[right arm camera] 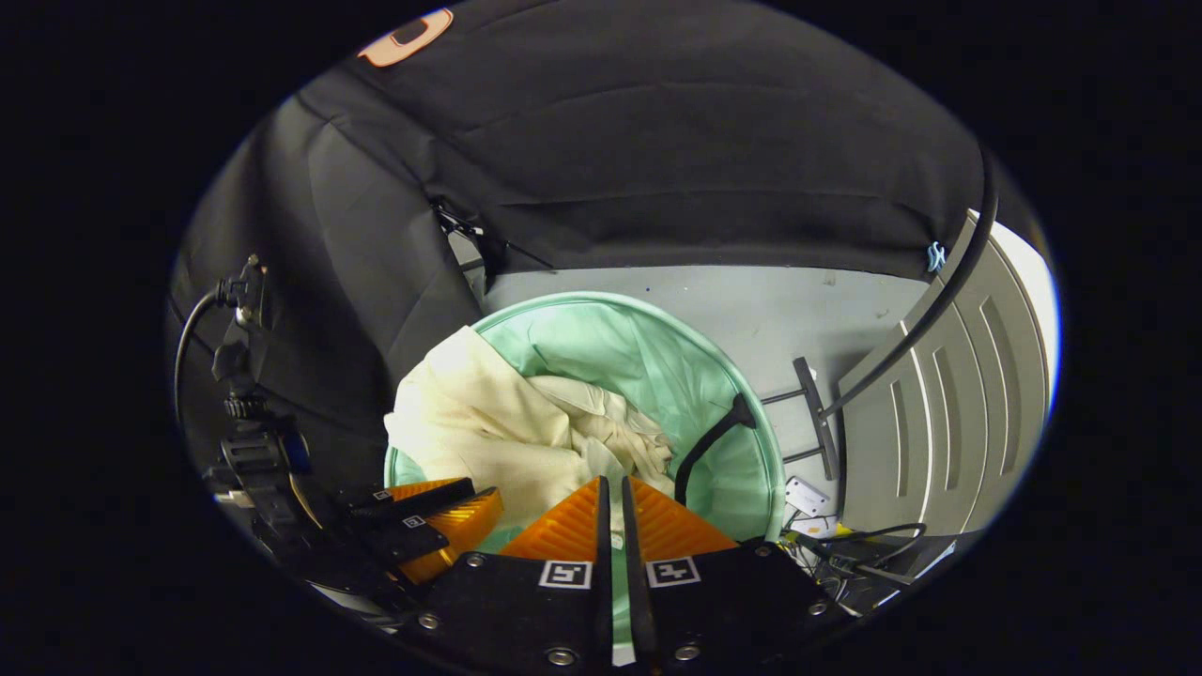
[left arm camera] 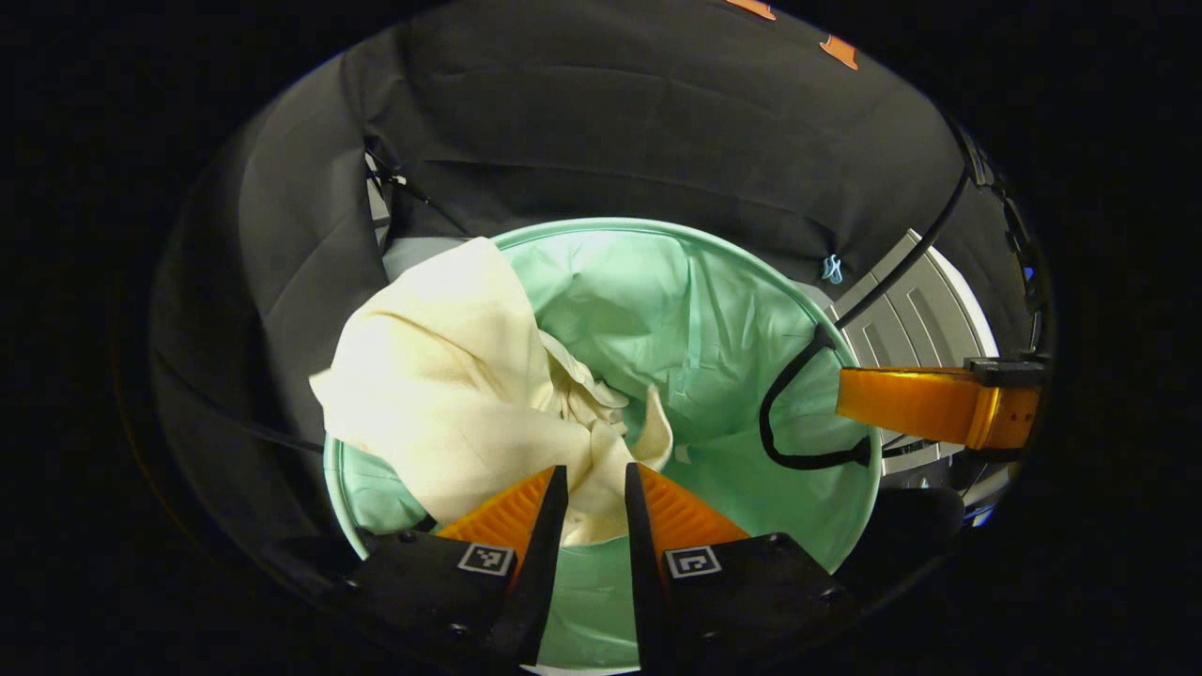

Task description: Grasp the clothes on the hanger with both hands and then place them into the laundry hamper below.

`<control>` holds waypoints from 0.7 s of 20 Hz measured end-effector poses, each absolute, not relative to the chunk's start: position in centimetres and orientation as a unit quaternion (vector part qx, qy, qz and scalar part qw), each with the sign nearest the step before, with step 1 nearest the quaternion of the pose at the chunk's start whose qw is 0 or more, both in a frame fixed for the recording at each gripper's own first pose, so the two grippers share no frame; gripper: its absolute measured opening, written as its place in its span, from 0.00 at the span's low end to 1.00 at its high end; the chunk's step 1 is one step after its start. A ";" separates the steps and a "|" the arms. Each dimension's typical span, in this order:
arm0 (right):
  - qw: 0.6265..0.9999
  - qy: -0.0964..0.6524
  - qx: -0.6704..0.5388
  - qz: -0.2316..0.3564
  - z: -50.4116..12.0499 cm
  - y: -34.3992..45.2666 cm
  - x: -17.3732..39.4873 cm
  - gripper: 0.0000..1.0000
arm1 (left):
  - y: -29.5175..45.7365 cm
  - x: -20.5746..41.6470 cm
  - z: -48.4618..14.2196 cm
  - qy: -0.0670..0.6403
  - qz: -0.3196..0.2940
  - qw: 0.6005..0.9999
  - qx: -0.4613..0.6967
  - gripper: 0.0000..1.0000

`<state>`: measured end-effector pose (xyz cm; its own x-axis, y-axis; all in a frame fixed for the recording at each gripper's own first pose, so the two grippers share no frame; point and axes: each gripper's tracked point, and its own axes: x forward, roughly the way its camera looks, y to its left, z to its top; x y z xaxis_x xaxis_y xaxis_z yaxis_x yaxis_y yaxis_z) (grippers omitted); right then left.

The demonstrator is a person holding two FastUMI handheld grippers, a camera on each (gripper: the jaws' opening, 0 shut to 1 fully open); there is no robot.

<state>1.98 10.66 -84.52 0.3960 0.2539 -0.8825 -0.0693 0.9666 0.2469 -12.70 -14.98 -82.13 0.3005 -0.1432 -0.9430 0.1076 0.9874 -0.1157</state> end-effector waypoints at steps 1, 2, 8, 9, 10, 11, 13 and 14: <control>0.832 0.540 0.085 0.097 -84.3 10.8 1.8 0.07 | -15.1 -12.6 -82.0 0.584 -0.077 0.808 -0.019 0.36; 0.832 0.540 0.084 0.098 -84.1 10.8 1.7 0.07 | -15.1 -12.6 -81.8 0.583 -0.075 0.809 -0.021 0.45; 0.830 0.544 0.086 0.087 -83.3 11.3 1.3 0.11 | -13.9 -13.4 -80.5 0.579 -0.071 0.812 -0.025 0.79; 0.831 0.543 0.083 0.086 -83.1 11.3 1.3 0.11 | -13.6 -13.6 -80.1 0.579 -0.069 0.812 -0.026 0.92; 0.833 0.542 0.077 0.084 -82.9 11.3 1.3 0.11 | -13.2 -13.8 -80.0 0.578 -0.065 0.813 -0.026 0.90; 0.834 0.541 0.072 0.080 -82.7 11.3 1.2 0.11 | -12.4 -13.7 -79.6 0.575 -0.057 0.816 -0.022 0.90; 0.835 0.541 0.069 0.075 -82.3 11.4 1.0 0.18 | -11.2 -13.6 -78.3 0.563 -0.047 0.825 -0.016 0.97; 0.837 0.538 0.068 0.071 -82.0 11.5 1.2 0.26 | -10.6 -13.5 -78.0 0.556 -0.041 0.830 -0.013 0.99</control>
<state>1.20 11.48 -82.01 0.4112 0.1918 -0.8911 -0.0444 0.9807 0.1905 -13.53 -10.57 -77.96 0.3778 -0.0834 -0.9221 0.0542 0.9962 -0.0679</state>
